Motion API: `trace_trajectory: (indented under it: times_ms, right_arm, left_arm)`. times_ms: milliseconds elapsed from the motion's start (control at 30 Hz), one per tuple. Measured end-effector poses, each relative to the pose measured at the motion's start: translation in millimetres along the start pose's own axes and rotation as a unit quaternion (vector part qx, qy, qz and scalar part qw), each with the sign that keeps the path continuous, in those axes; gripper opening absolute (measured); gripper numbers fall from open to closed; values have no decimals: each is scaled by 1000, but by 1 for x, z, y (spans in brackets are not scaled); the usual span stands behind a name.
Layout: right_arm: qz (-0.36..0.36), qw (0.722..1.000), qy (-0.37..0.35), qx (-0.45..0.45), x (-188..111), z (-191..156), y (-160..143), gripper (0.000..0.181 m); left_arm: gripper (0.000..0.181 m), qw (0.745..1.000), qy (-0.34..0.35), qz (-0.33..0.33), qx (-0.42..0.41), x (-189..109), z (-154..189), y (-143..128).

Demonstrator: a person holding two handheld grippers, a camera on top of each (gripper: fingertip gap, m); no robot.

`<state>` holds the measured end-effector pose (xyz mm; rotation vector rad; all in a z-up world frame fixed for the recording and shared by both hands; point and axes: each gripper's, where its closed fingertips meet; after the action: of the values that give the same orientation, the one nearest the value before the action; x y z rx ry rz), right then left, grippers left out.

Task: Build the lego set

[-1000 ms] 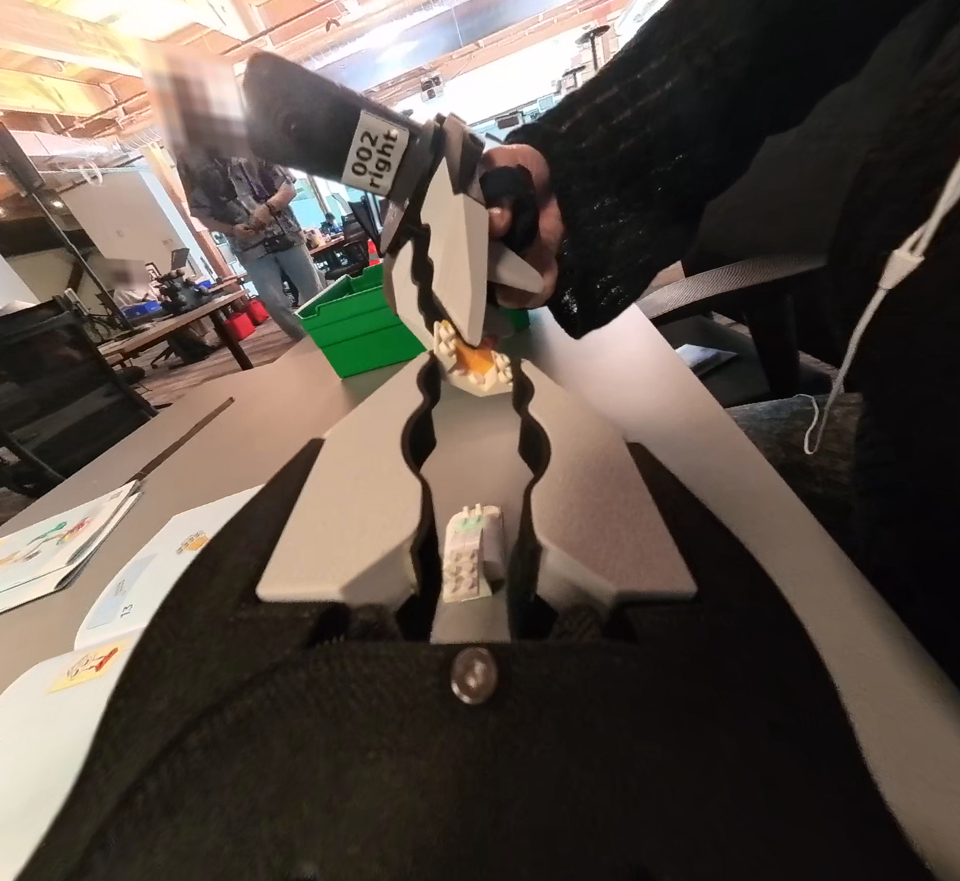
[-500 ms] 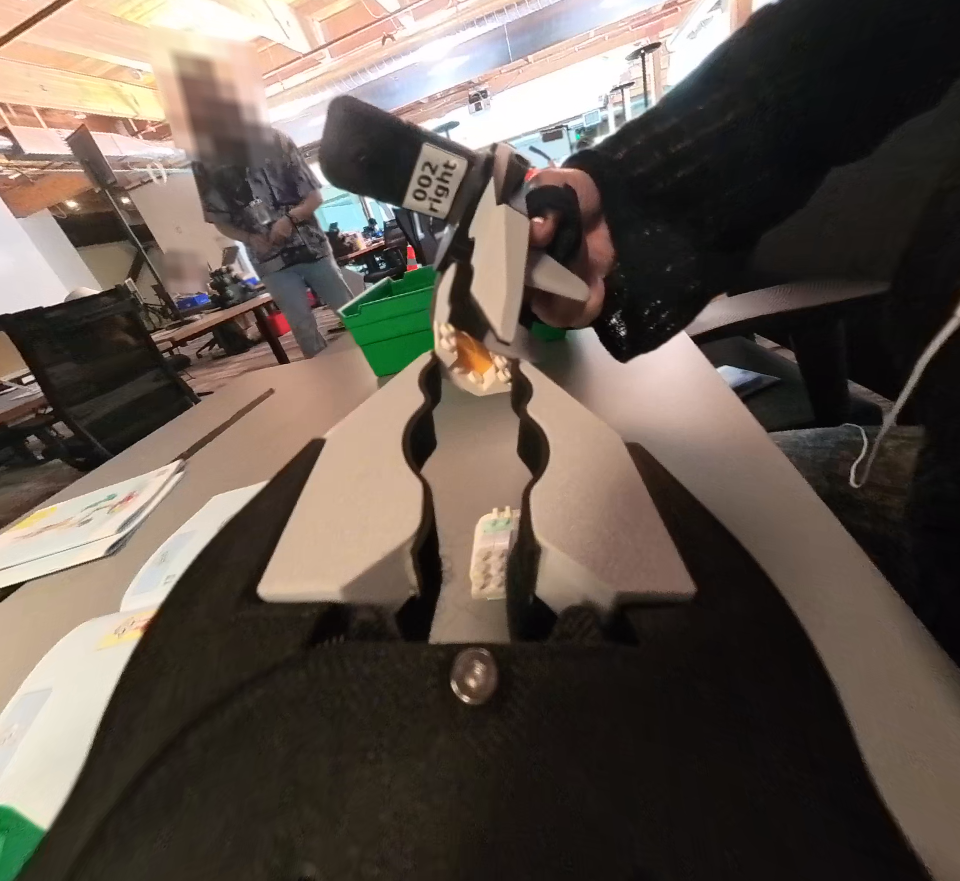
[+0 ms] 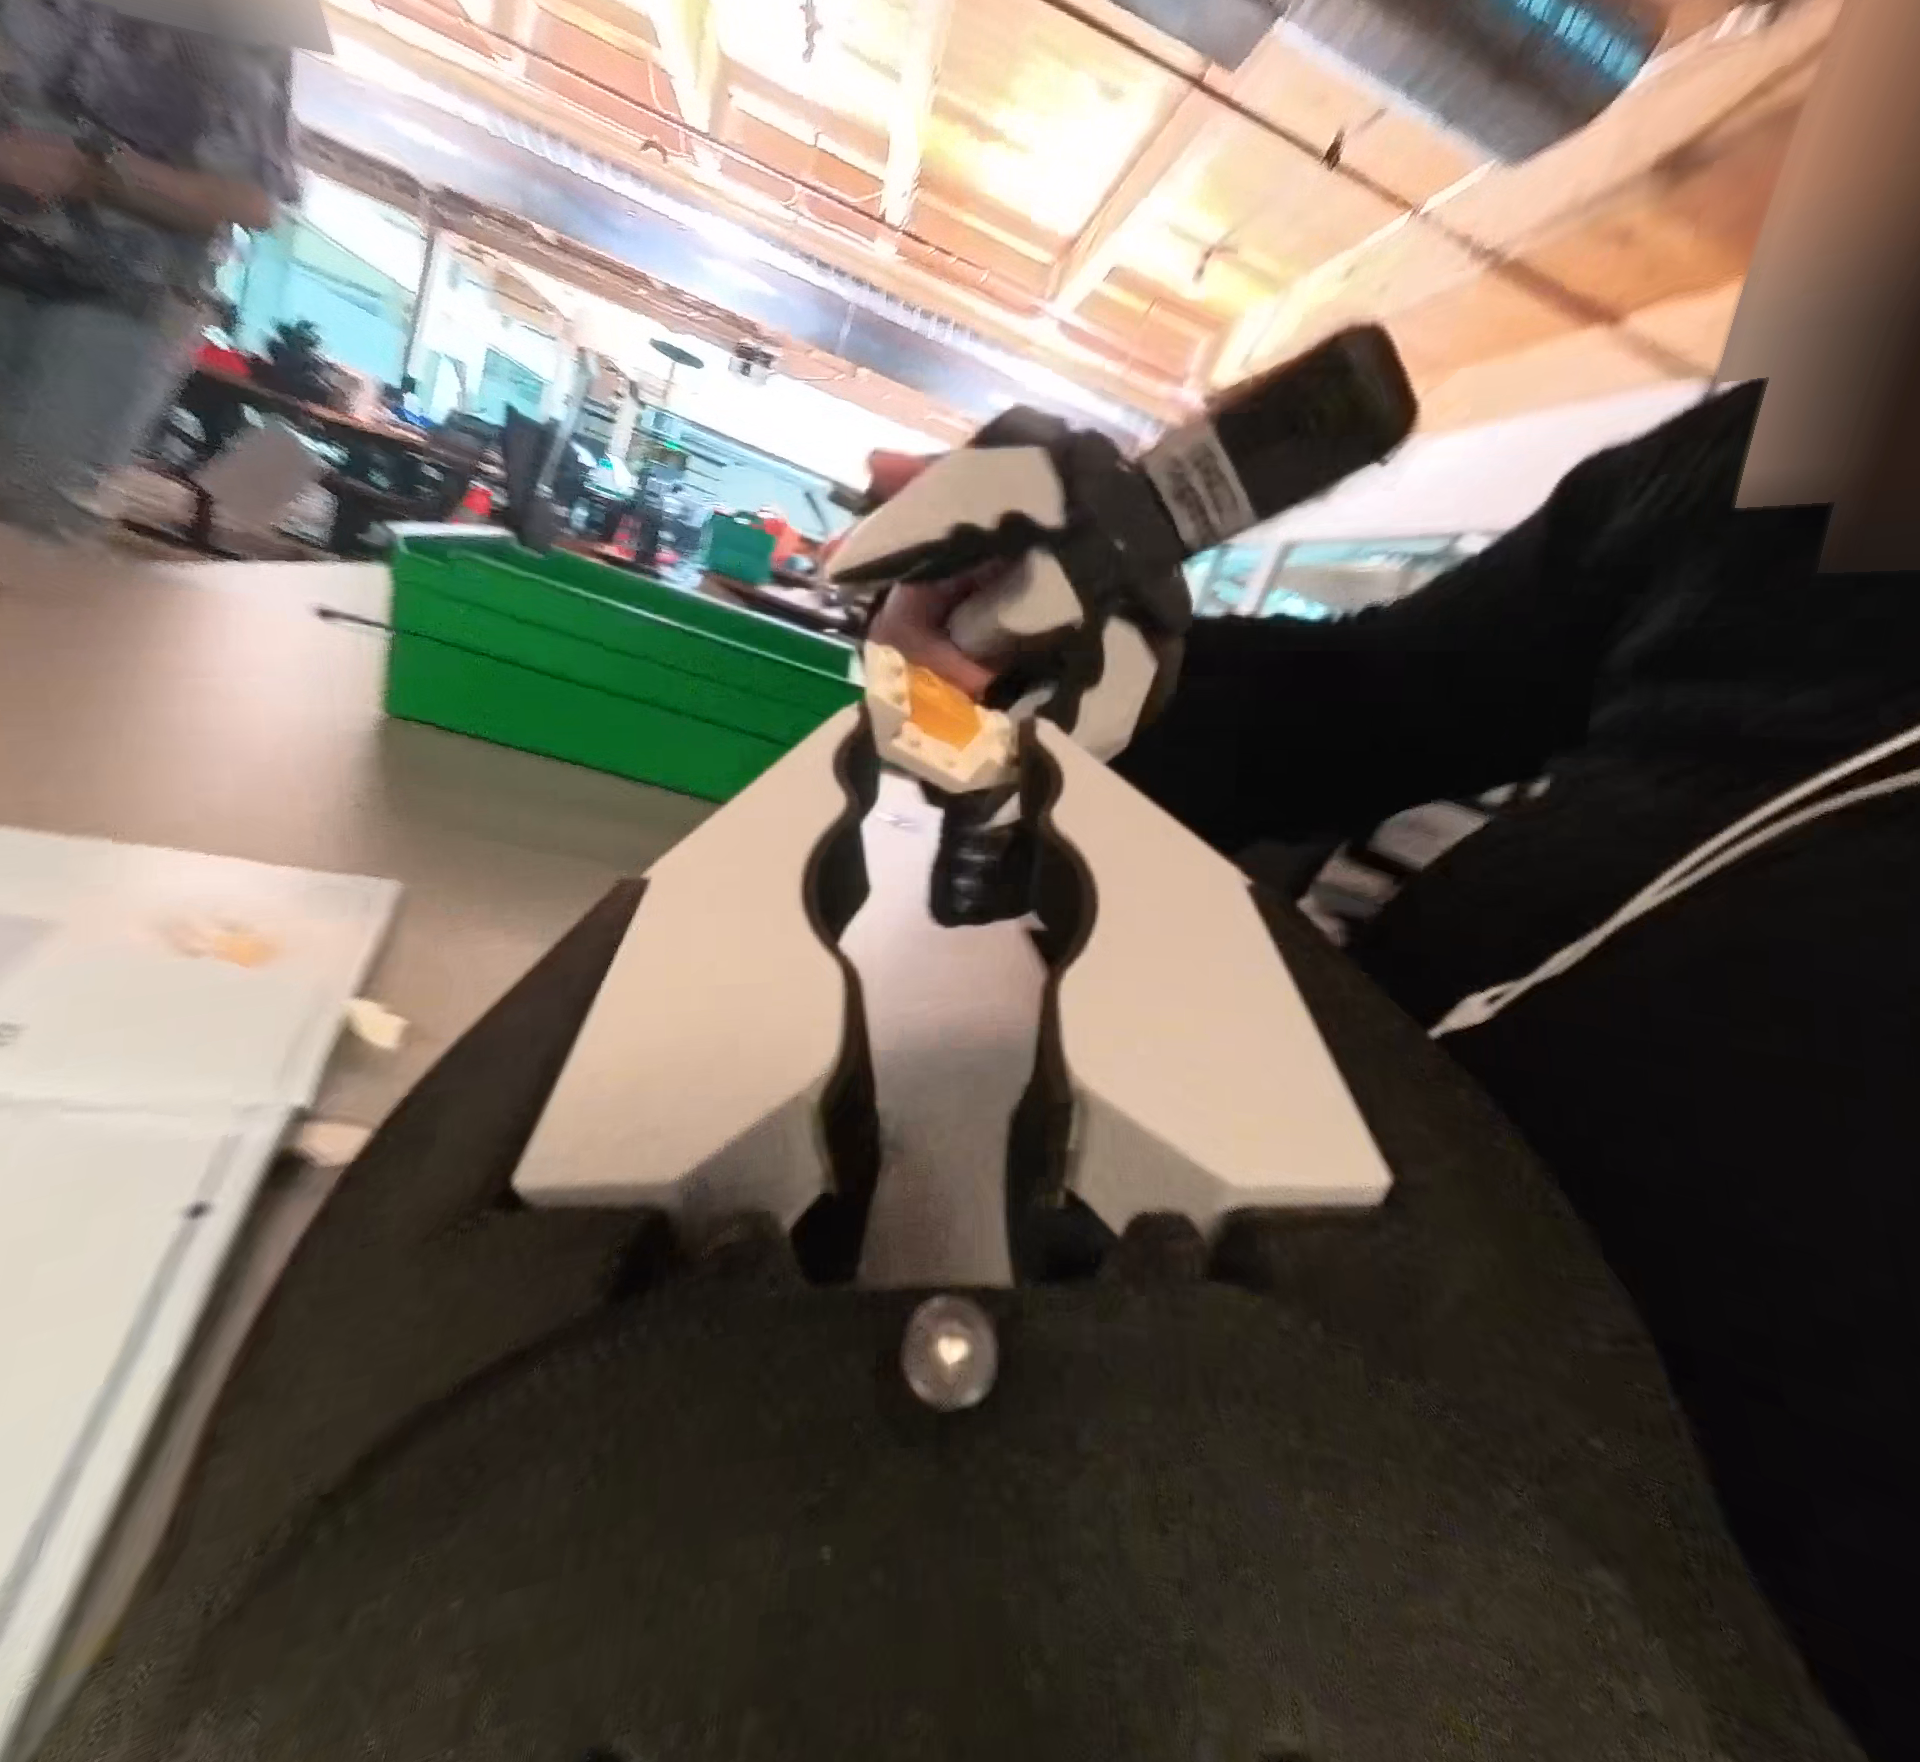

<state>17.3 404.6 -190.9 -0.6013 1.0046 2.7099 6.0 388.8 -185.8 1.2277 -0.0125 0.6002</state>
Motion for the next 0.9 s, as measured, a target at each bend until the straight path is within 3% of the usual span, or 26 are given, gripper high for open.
trace_trajectory:
  times_ms: [100, 267, 467, 900]
  right_arm:
    - [-51, 976, -67, -202, 1, 3, 6, 46]
    - [-50, 956, -76, -278, 9, -6, 13, 33]
    - [-39, 948, -52, -312, 16, -19, 17, 16]
    - [-63, 941, -31, -330, 20, -27, 10, 7]
  left_arm:
    - [25, 993, -41, 4, -114, 0, -3, -2]
    - [25, 965, -114, -14, -235, 3, 5, -11]
    - [25, 962, -135, -37, -233, 5, 13, -16]
    - [25, 955, -131, -69, -256, 6, 10, -27]
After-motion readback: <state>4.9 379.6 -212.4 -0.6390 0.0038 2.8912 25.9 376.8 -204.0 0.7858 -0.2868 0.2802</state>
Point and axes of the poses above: each gripper's, where its closed fingertips meet, x out along the fingers, y out of its top, z = x × y across the jaws, and after that the axes turned 1 degree about y, right-handed
